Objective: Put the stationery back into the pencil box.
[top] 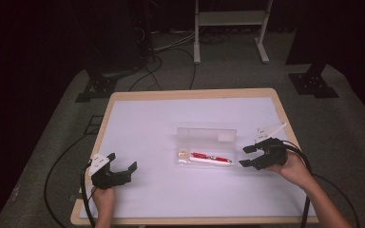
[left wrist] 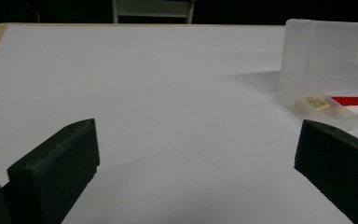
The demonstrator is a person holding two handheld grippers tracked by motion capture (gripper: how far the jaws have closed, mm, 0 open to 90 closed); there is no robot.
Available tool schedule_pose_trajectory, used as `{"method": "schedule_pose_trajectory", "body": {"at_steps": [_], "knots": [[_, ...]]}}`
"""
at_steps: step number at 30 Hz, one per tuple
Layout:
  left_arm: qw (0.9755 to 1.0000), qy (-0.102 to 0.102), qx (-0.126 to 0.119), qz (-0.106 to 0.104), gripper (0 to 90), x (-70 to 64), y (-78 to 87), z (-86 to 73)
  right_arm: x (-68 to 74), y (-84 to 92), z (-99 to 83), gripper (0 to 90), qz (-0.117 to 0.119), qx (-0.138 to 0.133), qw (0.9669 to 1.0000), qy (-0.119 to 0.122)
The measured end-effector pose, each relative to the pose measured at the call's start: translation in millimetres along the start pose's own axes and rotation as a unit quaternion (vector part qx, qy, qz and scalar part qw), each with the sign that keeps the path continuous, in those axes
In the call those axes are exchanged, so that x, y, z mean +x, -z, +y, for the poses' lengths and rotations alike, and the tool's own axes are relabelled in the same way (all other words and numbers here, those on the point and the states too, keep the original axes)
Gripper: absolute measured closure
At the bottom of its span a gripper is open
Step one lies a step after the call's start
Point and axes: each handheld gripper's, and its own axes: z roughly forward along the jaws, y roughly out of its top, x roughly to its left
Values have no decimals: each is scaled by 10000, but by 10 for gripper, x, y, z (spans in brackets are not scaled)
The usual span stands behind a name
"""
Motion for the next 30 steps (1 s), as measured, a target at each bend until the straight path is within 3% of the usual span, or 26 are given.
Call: {"method": "schedule_pose_trajectory", "body": {"at_steps": [6,30], "knots": [[10000,5,3,-11,0,2,4,1,-20,48,-151,393,-56,-2,9999,-156],[10000,12,-17,0,0,-6,5,-3,-18,163,-516,394,-177,-72,9992,-364]]}}
